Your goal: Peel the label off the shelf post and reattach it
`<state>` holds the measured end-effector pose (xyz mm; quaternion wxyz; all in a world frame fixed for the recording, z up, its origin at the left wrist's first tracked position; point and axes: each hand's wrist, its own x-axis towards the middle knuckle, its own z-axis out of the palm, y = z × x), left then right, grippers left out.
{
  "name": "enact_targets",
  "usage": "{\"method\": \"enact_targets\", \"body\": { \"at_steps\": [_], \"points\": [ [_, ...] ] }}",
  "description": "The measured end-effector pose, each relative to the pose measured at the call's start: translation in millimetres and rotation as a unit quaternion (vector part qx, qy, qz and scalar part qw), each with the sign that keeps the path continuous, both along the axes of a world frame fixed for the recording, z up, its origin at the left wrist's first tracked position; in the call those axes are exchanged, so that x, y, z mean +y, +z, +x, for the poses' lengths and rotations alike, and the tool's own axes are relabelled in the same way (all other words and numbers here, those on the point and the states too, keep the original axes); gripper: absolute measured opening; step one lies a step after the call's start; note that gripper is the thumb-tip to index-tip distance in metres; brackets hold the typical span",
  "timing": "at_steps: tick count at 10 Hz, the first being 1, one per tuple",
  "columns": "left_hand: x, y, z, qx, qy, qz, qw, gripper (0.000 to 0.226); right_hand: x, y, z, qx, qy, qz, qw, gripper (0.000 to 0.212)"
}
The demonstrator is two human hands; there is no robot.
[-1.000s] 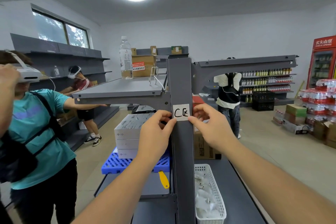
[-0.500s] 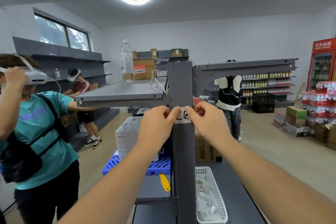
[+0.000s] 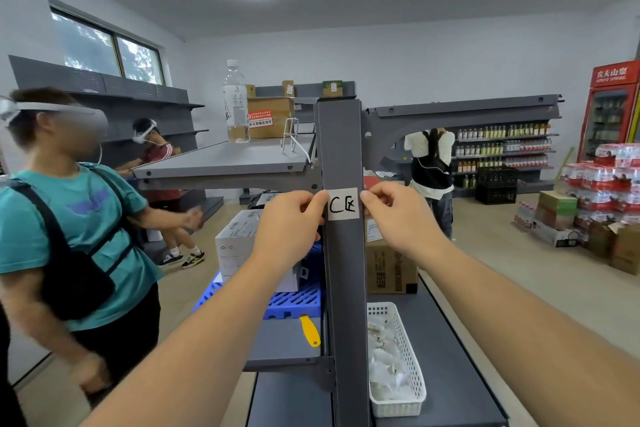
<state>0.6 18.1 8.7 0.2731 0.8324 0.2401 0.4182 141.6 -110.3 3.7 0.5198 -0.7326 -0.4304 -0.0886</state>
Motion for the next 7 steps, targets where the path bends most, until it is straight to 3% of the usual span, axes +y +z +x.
{"method": "enact_targets", "body": {
  "at_steps": [1,3,4,6,7],
  "points": [
    [-1.1,-3.5,-1.5,-0.007,0.005,0.004,1.0,0.037,-4.0,-4.9,-2.0,0.005,-0.005,-0.012,1.0,0.031],
    [-11.8,-17.7,-5.2,-0.059,0.025,0.134,0.989,0.009,-4.4,-13.1,-2.8,0.025,-0.015,-0.016,0.999,0.032],
    [-15.5,-28.7,-4.9,-0.073,0.009,0.117,0.99,0.021,-3.8,-18.3,-3.2,0.032,-0.016,-0.03,0.999,0.028],
    [-11.4,-48.6,-11.6,-0.046,0.016,0.116,0.992,0.007,-12.2,-33.7,0.4,0.054,-0.01,-0.04,0.998,0.024],
    [-6.6,-54.6,-12.8,-0.034,0.036,0.089,0.995,0.033,-23.7,-29.8,-7.1,0.049,-0.01,0.038,0.998,0.022]
  ]
}}
